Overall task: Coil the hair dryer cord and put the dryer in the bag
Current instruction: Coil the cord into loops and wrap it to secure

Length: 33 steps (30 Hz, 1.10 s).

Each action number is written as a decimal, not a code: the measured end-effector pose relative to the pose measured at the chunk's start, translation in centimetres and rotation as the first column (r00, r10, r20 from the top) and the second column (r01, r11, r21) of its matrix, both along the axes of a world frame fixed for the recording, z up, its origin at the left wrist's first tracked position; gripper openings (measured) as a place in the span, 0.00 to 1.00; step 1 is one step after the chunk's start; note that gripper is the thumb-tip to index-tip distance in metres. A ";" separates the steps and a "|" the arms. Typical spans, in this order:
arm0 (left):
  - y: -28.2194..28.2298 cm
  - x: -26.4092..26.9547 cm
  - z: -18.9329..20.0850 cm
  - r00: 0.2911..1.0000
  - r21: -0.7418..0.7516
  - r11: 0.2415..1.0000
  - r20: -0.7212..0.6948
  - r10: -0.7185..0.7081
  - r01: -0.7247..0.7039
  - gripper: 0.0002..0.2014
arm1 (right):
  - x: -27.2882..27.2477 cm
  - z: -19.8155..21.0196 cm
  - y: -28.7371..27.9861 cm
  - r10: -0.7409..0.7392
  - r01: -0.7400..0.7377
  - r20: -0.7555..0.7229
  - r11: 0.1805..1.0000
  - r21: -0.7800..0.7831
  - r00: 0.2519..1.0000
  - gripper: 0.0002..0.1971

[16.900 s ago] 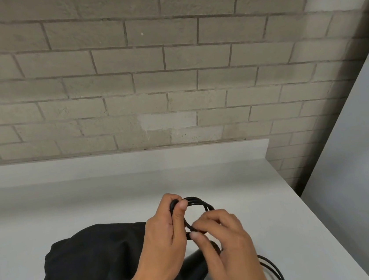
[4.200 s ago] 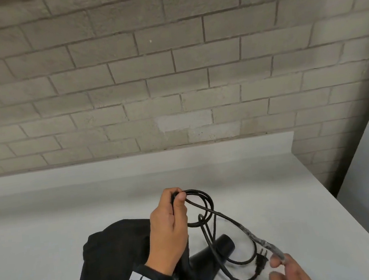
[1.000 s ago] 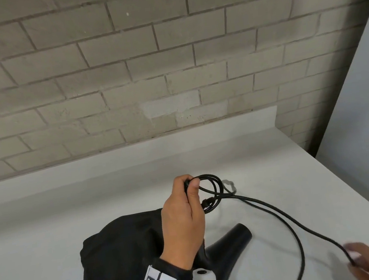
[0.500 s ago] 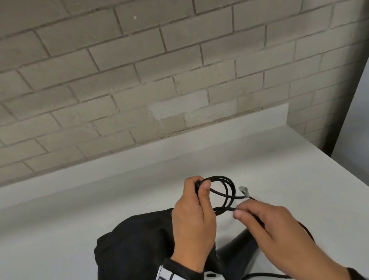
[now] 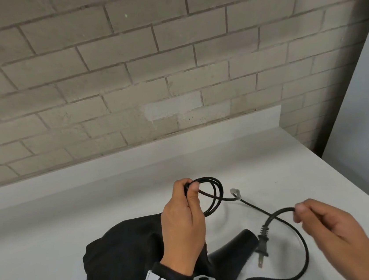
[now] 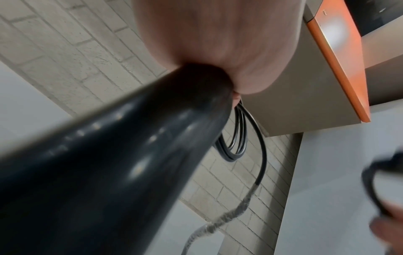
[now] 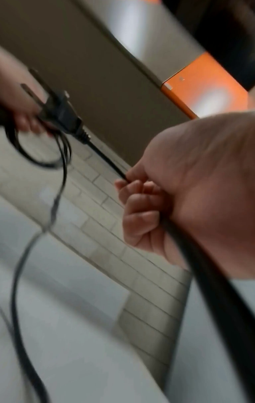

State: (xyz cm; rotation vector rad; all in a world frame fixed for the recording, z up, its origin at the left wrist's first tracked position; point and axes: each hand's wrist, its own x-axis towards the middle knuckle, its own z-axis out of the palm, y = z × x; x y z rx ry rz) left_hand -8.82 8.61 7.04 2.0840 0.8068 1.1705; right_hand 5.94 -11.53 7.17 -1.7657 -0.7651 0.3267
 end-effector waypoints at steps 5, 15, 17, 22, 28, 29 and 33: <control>-0.5 0.0 0.0 1.000 -0.009 1.000 -0.008 -0.014 0.014 0.23 | 4.0 -4.0 -1.1 -0.052 0.209 0.378 0.897 -0.390 0.925 0.27; -1.0 0.0 0.4 1.000 0.044 0.999 -0.023 -0.003 0.004 0.23 | -1.5 -2.3 6.3 0.391 -0.349 0.455 0.920 -0.177 0.800 0.19; -1.0 -0.1 0.6 0.999 0.039 0.999 -0.038 0.007 -0.006 0.22 | -1.9 -1.1 7.2 0.443 -0.427 0.508 0.891 -0.155 0.739 0.10; -0.5 -0.4 0.6 0.999 0.068 0.997 -0.032 0.039 -0.037 0.25 | -2.5 2.7 7.8 0.370 -0.501 0.604 0.864 0.057 0.706 0.10; -1.9 -0.6 1.0 0.997 0.154 0.986 -0.034 -0.065 0.070 0.31 | -2.4 6.0 9.4 0.360 -0.536 0.616 0.835 0.122 0.701 0.09; -2.2 -0.7 1.3 0.996 0.183 0.980 -0.043 -0.076 0.082 0.30 | -2.3 6.4 9.7 0.363 -0.531 0.609 0.839 0.115 0.706 0.08; -3.0 -0.6 1.6 0.995 0.250 0.964 -0.073 -0.074 0.090 0.19 | -2.1 7.2 10.7 0.351 -0.481 0.556 0.871 0.102 0.753 0.07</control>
